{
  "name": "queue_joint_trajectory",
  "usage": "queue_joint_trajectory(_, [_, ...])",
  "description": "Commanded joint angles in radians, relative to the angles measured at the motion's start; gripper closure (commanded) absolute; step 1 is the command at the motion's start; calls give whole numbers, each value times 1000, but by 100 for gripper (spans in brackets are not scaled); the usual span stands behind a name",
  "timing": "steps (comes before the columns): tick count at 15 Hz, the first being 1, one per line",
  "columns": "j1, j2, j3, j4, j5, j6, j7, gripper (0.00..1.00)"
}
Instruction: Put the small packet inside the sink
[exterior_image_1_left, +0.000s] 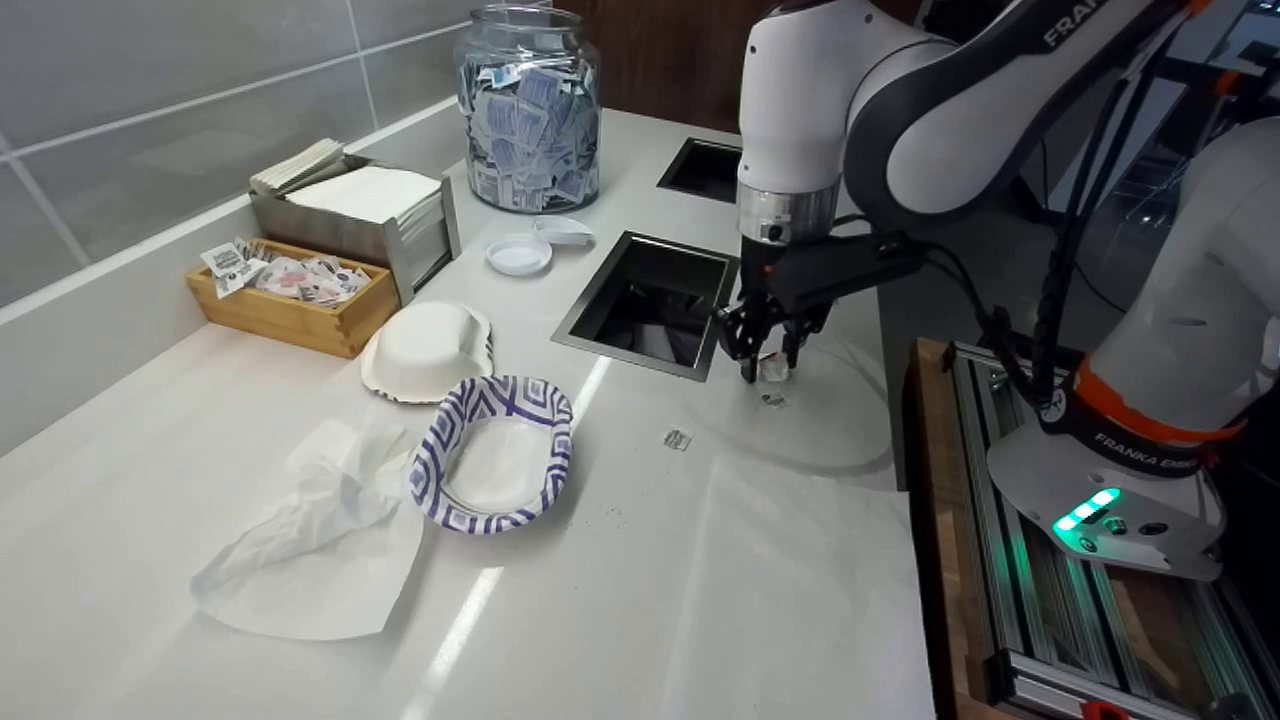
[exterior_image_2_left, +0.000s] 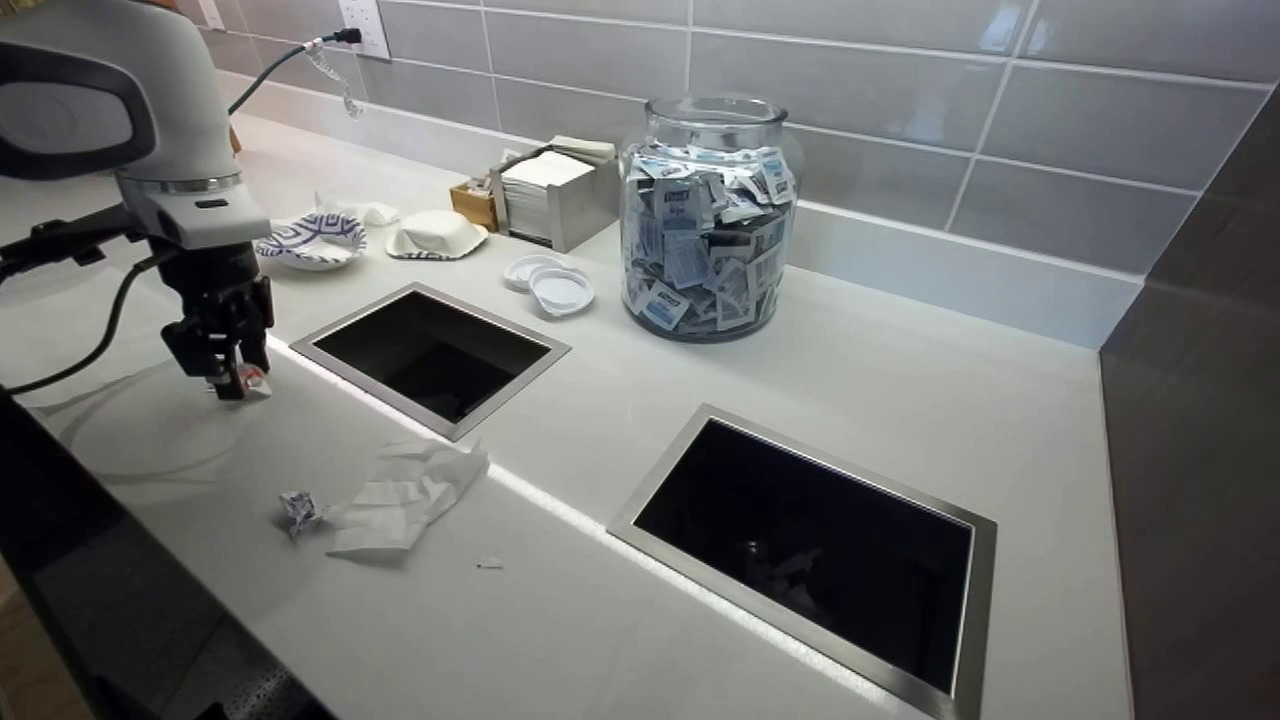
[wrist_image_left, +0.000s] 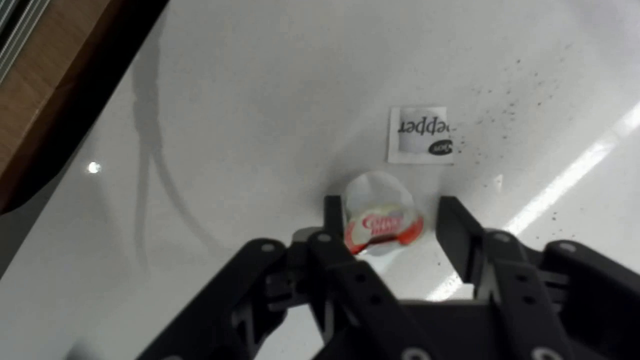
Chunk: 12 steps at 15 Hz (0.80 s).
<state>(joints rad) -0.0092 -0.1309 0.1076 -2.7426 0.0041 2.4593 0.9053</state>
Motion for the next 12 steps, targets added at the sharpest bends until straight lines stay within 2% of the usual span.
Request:
queue_joint_trajectory(1, [-4,-29,0,1,-56,-49,47,12])
queue_joint_trajectory(3, [-2,-43,0,-17,-58,-48,46,1])
queue_joint_trajectory(12, [-12,-17,-3,-6,-117,-24,33,0])
